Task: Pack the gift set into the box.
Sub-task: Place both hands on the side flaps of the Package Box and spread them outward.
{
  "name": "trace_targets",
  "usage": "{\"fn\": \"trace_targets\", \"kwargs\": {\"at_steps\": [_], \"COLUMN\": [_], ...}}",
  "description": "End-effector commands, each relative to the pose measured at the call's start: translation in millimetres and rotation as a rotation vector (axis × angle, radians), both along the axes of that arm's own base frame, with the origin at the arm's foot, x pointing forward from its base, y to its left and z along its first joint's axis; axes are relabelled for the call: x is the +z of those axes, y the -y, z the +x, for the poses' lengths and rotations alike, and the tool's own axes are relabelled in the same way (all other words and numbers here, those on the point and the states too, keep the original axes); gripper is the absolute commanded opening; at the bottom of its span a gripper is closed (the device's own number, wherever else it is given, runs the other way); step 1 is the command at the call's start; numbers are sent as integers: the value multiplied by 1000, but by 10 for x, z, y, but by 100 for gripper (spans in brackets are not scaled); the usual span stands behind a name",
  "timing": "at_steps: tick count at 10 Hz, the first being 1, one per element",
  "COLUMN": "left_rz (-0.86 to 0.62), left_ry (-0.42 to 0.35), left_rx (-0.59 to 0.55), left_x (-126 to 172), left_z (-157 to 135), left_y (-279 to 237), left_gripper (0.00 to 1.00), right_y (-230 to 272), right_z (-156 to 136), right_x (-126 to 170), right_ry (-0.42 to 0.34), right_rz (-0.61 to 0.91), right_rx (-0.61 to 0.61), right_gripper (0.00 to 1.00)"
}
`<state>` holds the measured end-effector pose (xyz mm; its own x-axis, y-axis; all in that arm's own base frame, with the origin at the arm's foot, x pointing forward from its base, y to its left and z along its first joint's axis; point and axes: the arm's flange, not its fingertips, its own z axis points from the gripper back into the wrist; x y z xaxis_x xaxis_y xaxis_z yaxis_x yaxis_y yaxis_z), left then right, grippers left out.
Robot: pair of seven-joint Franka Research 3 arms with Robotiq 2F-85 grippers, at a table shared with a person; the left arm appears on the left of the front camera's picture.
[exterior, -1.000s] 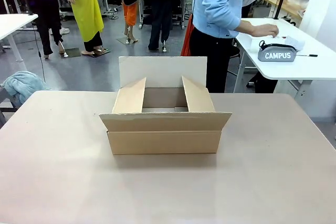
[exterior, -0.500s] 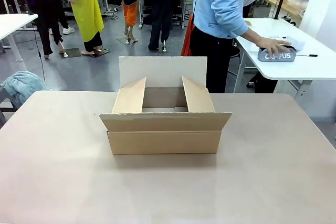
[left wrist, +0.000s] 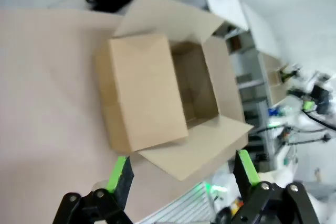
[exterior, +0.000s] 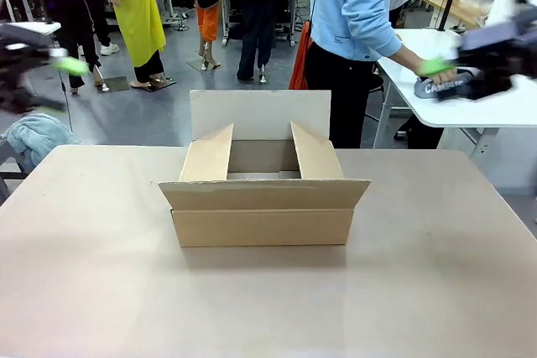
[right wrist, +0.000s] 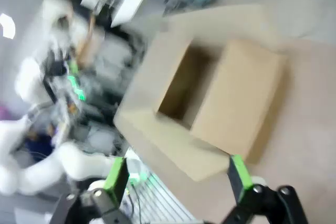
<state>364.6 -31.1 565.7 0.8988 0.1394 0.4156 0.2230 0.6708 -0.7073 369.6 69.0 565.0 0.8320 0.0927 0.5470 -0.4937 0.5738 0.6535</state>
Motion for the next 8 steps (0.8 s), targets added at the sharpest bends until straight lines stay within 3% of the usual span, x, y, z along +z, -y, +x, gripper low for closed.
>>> {"fn": "trace_targets", "kwargs": {"at_steps": [1,2,4,5,7,8], "left_rz": [130,0,0,50,334,486], "left_ry": [-19,0,0,-3,-199,-262], "left_rx": [-66,0,0,-32,-53,61], "left_x": [-81,0,0,44,-75,-151], "left_z": [185,0,0,78,436,591], "left_y": [242,0,0,334,1029,1244], "left_gripper": [100,100,100,100,100,100], "right_y": [-124,0,0,-260,-556,-568], "right_z": [393,0,0,160,657,812], "right_x": [-240,0,0,-81,-376,-619], "right_ry": [76,0,0,24,225,358], "right_rz": [-61,0,0,-29,-46,-43], "right_rx": [63,0,0,53,366,490], "right_gripper": [100,100,100,100,100,100]}}
